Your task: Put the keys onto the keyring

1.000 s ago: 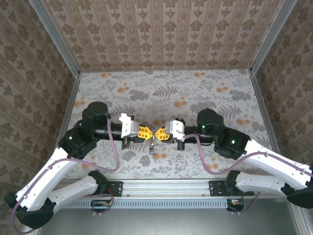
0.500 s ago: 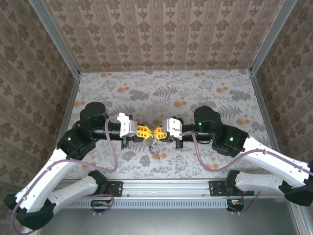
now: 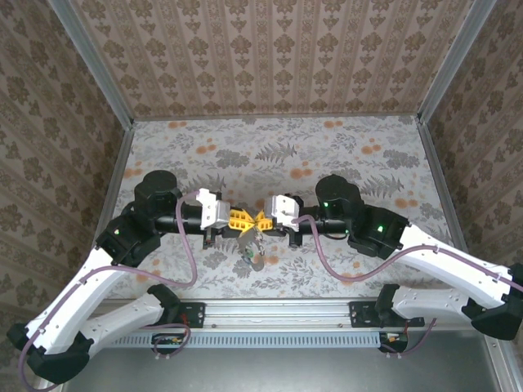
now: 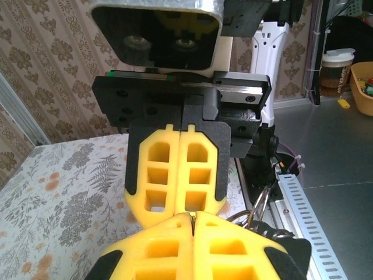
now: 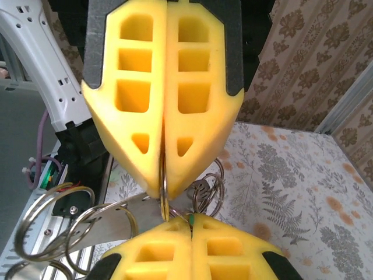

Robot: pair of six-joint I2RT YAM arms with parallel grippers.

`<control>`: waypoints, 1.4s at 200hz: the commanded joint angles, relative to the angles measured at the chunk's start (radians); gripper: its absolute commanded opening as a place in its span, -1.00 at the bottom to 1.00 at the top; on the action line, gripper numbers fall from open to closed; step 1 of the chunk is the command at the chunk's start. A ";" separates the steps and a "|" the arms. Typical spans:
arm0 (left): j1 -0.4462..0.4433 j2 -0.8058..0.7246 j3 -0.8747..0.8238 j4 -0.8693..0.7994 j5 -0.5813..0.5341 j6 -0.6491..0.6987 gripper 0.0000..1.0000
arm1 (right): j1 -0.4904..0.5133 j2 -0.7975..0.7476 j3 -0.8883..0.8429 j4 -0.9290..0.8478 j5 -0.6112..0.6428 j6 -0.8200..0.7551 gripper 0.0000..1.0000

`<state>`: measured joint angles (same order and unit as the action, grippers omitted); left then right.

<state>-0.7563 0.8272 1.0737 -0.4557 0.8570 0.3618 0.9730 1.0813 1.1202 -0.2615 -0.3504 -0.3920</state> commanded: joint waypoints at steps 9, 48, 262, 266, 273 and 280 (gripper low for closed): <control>-0.003 -0.023 0.004 0.073 0.072 -0.017 -1.00 | -0.007 0.003 0.020 -0.015 0.051 0.019 -1.00; 0.004 -0.025 0.000 0.056 0.075 -0.005 -1.00 | -0.008 -0.028 0.002 0.010 0.037 0.021 -1.00; 0.090 0.095 0.047 0.047 0.269 -0.121 -1.00 | -0.142 -0.205 -0.341 0.327 0.159 0.143 0.46; 0.091 0.100 0.048 0.048 0.270 -0.126 -1.00 | -0.147 -0.212 -0.352 0.342 0.160 0.153 0.49; 0.090 0.106 0.051 0.050 0.267 -0.131 -1.00 | -0.157 -0.226 -0.375 0.371 0.162 0.166 0.55; 0.091 0.113 0.054 0.051 0.260 -0.134 -1.00 | -0.166 -0.245 -0.395 0.395 0.164 0.179 0.60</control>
<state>-0.6724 0.9260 1.0889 -0.4358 1.1103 0.2626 0.8356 0.8795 0.7765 0.0254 -0.2119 -0.2893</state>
